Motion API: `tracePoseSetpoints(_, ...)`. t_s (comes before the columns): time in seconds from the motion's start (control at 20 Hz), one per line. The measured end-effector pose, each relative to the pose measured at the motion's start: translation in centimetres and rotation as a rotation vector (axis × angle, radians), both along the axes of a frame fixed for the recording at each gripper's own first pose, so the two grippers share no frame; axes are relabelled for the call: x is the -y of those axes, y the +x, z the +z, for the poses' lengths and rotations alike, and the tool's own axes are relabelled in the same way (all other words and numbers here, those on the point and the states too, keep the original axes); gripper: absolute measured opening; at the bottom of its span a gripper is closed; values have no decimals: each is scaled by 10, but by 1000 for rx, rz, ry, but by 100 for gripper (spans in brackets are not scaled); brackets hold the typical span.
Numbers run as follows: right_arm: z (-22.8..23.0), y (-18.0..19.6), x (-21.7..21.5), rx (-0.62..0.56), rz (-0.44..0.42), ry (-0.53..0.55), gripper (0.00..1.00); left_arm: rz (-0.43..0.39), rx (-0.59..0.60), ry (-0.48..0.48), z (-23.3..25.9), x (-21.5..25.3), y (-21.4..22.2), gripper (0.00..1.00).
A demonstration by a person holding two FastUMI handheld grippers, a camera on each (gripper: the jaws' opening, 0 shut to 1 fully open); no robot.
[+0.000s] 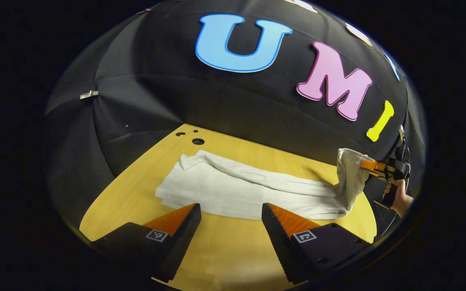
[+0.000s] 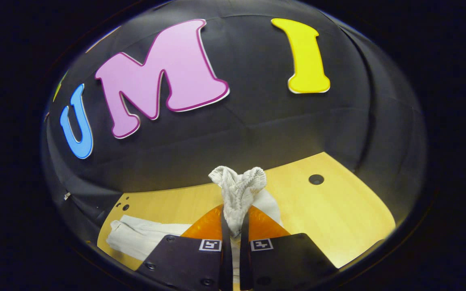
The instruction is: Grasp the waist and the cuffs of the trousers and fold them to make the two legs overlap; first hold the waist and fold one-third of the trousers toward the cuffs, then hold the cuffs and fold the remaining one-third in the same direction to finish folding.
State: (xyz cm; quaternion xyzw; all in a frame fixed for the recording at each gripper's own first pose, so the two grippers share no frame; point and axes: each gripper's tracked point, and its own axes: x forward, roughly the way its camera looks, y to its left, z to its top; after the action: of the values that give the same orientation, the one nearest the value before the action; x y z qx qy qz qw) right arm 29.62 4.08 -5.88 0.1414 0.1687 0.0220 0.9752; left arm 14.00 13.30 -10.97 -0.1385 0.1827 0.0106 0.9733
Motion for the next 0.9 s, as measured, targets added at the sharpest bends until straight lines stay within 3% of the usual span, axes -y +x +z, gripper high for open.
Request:
tracePoseSetpoints(0.05,-6,-4,-14,-10,14,6,11,6,-5,1,-4,-10,-2,92)
tracePoseSetpoints(0.1,-18,-7,-35,-26,40,13,11,15,-11,3,-7,-21,-5,96)
tracePoseSetpoints(0.3,-77,-18,-95,-98,98,-16,12,54,-24,-30,-23,-54,-14,96)
tracePoseSetpoints(0.6,-134,-46,-140,-231,152,-13,22,112,-22,-89,-37,-78,-11,96)
tracePoseSetpoints(0.65,-136,-50,-145,-239,169,-7,36,135,-24,-114,-42,-82,-4,96)
tracePoseSetpoints(0.7,-135,-55,-148,-245,184,-5,44,158,-34,-127,-47,-86,2,96)
tracePoseSetpoints(0.75,-134,-62,-149,-248,190,-15,74,186,-48,-131,-55,-91,11,96)
tracePoseSetpoints(0.8,-131,-69,-146,-249,186,-36,76,211,-67,-130,-63,-96,19,96)
tracePoseSetpoints(0.85,-130,-76,-143,-254,185,-44,100,233,-86,-126,-71,-99,27,92)
tracePoseSetpoints(0.9,-129,-87,-140,-267,177,-32,99,250,-101,-115,-77,-103,37,96)
